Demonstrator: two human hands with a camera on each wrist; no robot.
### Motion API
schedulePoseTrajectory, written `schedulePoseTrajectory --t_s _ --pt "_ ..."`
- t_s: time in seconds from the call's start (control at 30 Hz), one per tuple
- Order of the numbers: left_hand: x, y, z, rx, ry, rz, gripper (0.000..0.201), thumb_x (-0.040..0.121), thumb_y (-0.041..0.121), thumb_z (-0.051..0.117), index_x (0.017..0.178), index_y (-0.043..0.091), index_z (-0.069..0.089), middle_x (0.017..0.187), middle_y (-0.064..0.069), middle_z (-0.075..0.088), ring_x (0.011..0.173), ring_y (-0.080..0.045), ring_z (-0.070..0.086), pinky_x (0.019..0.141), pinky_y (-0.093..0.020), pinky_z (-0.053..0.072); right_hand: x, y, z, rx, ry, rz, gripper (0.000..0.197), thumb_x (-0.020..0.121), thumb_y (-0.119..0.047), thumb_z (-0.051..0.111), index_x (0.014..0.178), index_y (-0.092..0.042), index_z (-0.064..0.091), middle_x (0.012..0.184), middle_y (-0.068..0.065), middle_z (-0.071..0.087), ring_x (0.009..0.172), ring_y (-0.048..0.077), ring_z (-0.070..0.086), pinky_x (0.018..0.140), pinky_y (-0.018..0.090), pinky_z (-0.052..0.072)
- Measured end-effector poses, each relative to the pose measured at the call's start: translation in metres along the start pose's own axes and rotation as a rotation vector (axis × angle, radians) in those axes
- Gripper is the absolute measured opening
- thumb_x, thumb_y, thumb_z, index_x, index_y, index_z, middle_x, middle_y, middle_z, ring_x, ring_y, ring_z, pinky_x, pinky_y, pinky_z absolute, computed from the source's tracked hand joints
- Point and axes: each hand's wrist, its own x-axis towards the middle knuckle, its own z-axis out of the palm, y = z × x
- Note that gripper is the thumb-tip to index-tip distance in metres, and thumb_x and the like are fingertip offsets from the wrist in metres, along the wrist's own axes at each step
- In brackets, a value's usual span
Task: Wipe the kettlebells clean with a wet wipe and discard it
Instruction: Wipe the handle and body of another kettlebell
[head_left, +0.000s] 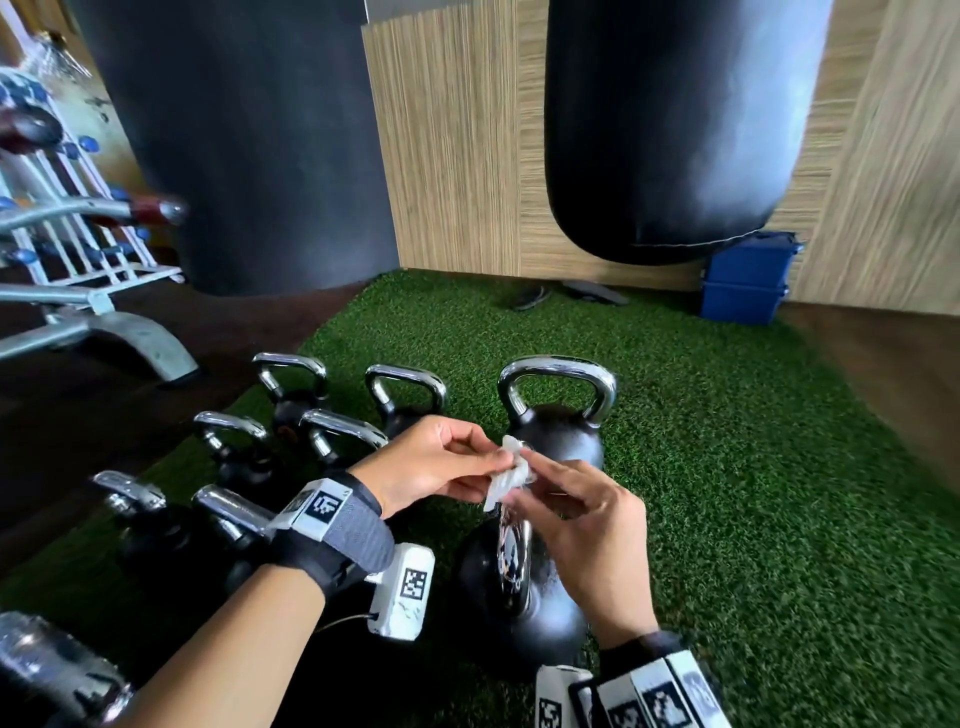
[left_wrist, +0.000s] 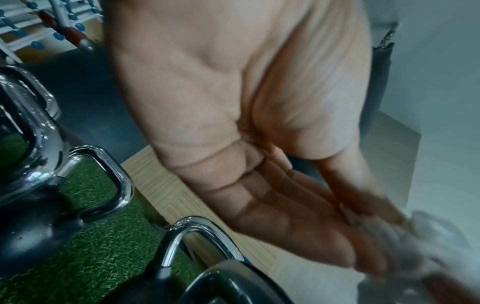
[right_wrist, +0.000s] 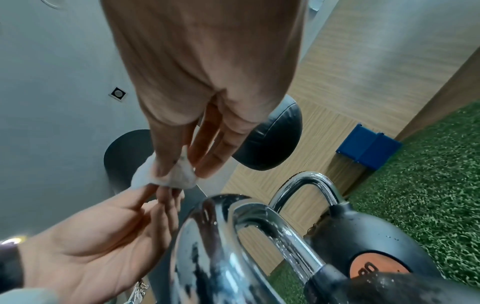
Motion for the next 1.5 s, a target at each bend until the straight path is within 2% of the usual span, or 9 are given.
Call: schedulePoseTrajectory --t_s 0.3,0.47,0.57,0.67,0.8,0.97,1.17,1.27,1.5 --pt "0.018 -0.023 -0.007 0.339 0.077 0.056 0.017 0.091 0.044 0.067 0.086 0.035 0.08 0.085 0.008 0.078 0.066 0.0 0.065 0.059 -0.015 0.05 0.0 0.034 -0.008 0.09 0.105 0.254 0.019 0.071 -0.018 0.086 0.088 -0.025 0.08 0.073 -0.014 0.075 0.062 -0.004 0.069 0.054 0.009 0.049" --pt "0.038 -0.1 -0.014 0.589 0.0 -0.213 0.05 0.091 -0.005 0.063 0.137 0.012 0.057 0.14 -0.009 0.06 0.123 -0.017 0.059 0.112 -0.039 0.044 0.013 0.084 -0.003 0.022 0.004 0.522 0.021 0.069 -0.018 0.085 0.09 -0.019 0.079 0.081 -0.003 0.077 0.074 0.012 0.073 0.069 0.031 0.06" --pt "0.041 -0.125 0.003 0.489 -0.174 -0.273 0.049 0.096 0.028 0.06 0.143 0.02 0.05 0.151 -0.001 0.049 0.139 -0.017 0.045 0.122 -0.036 0.029 0.02 0.1 0.022 0.101 -0.074 0.623 0.019 0.074 0.003 0.077 0.08 -0.013 0.067 0.084 0.005 0.068 0.094 0.037 0.068 0.087 0.051 0.055" --pt "0.035 -0.13 0.019 0.336 -0.15 -0.244 0.083 0.069 0.064 0.055 0.142 0.034 0.03 0.147 0.019 0.037 0.137 -0.005 0.032 0.11 -0.005 0.028 0.026 0.11 0.042 0.16 -0.113 0.724 0.037 0.081 0.011 0.068 0.078 -0.022 0.051 0.088 0.002 0.059 0.106 0.04 0.062 0.097 0.052 0.05" --pt "0.034 -0.142 0.013 0.402 -0.174 -0.292 0.103 0.067 0.071 0.061 0.153 0.036 0.015 0.164 -0.001 0.022 0.152 -0.019 0.018 0.126 -0.042 0.018 0.03 0.119 0.038 0.003 -0.211 0.63 0.015 0.081 -0.009 0.074 0.087 -0.023 0.071 0.1 0.006 0.074 0.098 0.024 0.069 0.092 0.039 0.055" --pt "0.034 -0.142 0.011 0.43 -0.216 -0.315 0.105 0.073 0.067 0.059 0.156 0.026 0.011 0.16 -0.021 0.028 0.15 -0.036 0.025 0.121 -0.054 0.026 0.043 0.113 0.043 0.192 -0.108 0.607 0.034 0.075 0.002 0.079 0.077 -0.03 0.067 0.088 0.002 0.071 0.091 0.028 0.07 0.089 0.048 0.056" --pt "0.035 -0.136 0.01 0.608 -0.213 -0.318 0.102 0.078 0.068 0.051 0.158 0.015 0.017 0.158 -0.005 0.031 0.146 -0.022 0.033 0.122 -0.039 0.025 0.051 0.112 0.043 0.215 -0.088 0.521 0.031 0.075 0.009 0.075 0.104 -0.002 0.073 0.102 0.019 0.073 0.089 0.035 0.071 0.084 0.056 0.056" --pt "0.035 -0.143 0.005 0.657 -0.146 -0.356 0.063 0.103 0.025 0.05 0.157 0.007 0.024 0.161 -0.015 0.03 0.148 -0.03 0.032 0.122 -0.04 0.024 0.056 0.104 0.037 0.158 -0.1 0.394 0.026 0.08 0.004 0.073 0.104 -0.003 0.073 0.104 0.015 0.074 0.085 0.031 0.072 0.08 0.052 0.058" --pt "0.04 -0.144 0.009 0.82 -0.175 -0.319 0.072 0.107 0.036 0.042 0.159 0.003 0.005 0.167 -0.013 0.01 0.155 -0.021 0.009 0.121 -0.021 0.005 0.039 0.084 0.004 -0.083 -0.181 -0.051 0.029 0.076 0.001 0.077 0.096 -0.02 0.078 0.086 -0.021 0.068 0.069 -0.01 0.064 0.061 0.003 0.047"
